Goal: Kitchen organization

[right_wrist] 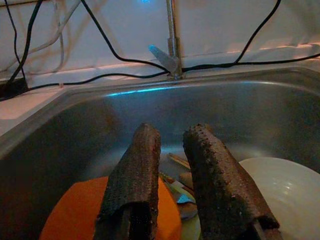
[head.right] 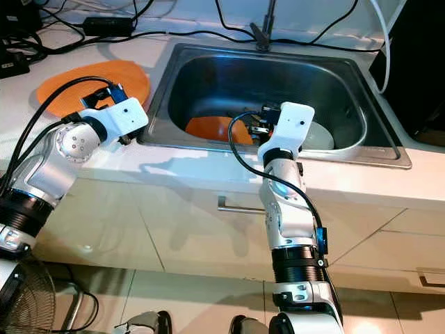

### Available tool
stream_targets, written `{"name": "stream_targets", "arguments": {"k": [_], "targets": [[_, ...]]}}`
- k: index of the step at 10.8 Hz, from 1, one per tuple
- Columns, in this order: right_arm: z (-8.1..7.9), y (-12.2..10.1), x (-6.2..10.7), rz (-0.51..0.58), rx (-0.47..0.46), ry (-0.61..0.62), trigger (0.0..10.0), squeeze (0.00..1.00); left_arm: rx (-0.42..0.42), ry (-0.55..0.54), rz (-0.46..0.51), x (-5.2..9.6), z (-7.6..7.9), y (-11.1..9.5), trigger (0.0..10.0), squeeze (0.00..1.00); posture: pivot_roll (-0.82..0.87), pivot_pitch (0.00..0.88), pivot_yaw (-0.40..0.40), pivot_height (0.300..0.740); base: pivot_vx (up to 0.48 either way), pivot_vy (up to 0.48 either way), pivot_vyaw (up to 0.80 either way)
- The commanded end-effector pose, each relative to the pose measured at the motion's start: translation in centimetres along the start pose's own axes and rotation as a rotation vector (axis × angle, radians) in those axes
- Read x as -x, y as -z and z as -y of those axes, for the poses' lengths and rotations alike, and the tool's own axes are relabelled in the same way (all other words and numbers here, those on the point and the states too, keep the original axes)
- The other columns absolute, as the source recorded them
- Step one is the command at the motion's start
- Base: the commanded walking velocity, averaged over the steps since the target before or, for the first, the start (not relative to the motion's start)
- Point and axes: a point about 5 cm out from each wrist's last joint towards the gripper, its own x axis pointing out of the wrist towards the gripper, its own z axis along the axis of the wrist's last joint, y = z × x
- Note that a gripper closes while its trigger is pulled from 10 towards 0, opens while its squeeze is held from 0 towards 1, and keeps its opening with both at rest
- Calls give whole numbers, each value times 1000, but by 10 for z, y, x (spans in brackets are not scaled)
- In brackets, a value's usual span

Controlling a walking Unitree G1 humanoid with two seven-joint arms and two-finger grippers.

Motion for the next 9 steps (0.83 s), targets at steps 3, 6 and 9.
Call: {"name": "stream_targets", "arguments": {"k": [3, 6, 9], "targets": [[3, -5, 0, 10, -6, 15, 10000, 0, -11, -6, -2, -2, -3, -1, 0, 0, 96, 87, -3, 740, 0, 0, 0], [2, -4, 0, 3, -8, 16, 10000, 0, -26, 6, -21, -2, -4, 0, 0, 0, 95, 89, -2, 740, 0, 0, 0], [3, -5, 0, 1, -16, 21, 10000, 0, -69, 19, -76, -3, -8, 6, 10000, 0, 95, 91, 0, 740, 0, 0, 0]]}}
